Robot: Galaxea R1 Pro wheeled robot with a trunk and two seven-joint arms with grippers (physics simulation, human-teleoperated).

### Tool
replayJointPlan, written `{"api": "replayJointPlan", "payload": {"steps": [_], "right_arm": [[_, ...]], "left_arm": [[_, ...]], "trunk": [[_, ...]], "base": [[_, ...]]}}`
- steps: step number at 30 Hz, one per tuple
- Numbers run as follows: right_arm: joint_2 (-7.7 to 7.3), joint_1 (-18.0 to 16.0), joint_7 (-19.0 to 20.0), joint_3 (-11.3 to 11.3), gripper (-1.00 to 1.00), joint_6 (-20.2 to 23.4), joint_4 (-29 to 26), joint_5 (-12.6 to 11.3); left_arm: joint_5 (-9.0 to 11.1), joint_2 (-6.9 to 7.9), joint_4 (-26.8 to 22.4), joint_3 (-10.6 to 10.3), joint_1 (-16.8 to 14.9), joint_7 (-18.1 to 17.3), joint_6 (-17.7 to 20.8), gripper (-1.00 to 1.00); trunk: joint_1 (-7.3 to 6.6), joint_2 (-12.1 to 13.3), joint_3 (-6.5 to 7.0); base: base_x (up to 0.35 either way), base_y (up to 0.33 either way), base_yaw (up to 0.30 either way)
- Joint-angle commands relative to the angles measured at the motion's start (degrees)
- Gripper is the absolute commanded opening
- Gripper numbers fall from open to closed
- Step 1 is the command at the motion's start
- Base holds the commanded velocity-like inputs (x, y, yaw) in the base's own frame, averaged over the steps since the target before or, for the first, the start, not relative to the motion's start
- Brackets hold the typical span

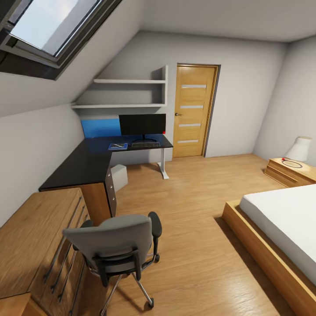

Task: In the bedroom, organize the workspace by keeping the computer under the desk, ensuring the monitor is on the desk, placing the keyboard on the desk next to the monitor, placing the mouse on the desk next to the keyboard, moving the folder from the swivel chair onto the desk next to the mouse, stacking the notebook on top of the folder with the pen on top of the notebook, and positioning the swivel chair next to the desk.

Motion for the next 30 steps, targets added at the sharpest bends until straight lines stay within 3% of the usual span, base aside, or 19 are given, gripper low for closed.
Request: {"api": "replayJointPlan", "payload": {"steps": [1, 16, 30], "right_arm": [[0.03, -0.06, -0.31, 0.49, 1.0, -0.16, 0.11, -0.13], [0.03, -0.06, -0.31, 0.42, 1.0, -0.16, 0.1, -0.13], [-0.03, -0.06, -0.31, 0.41, 1.0, -0.14, 0.1, -0.13]], "left_arm": [[0.28, 0.06, -0.13, -0.49, -0.05, 0.46, -0.17, 1.0], [0.28, 0.06, -0.13, -0.49, -0.05, 0.38, -0.17, 1.0], [0.36, 0.06, -0.13, -0.49, -0.05, 0.39, -0.17, 1.0]], "trunk": [[0.25, -0.51, -0.29], [3.54, -6.53, -2.99], [6.62, -12.14, -5.5]], "base": [[0.0, 0.0, 0.0], [-0.141, 0.0, 0.0], [-0.023, 0.0, 0.0]]}}
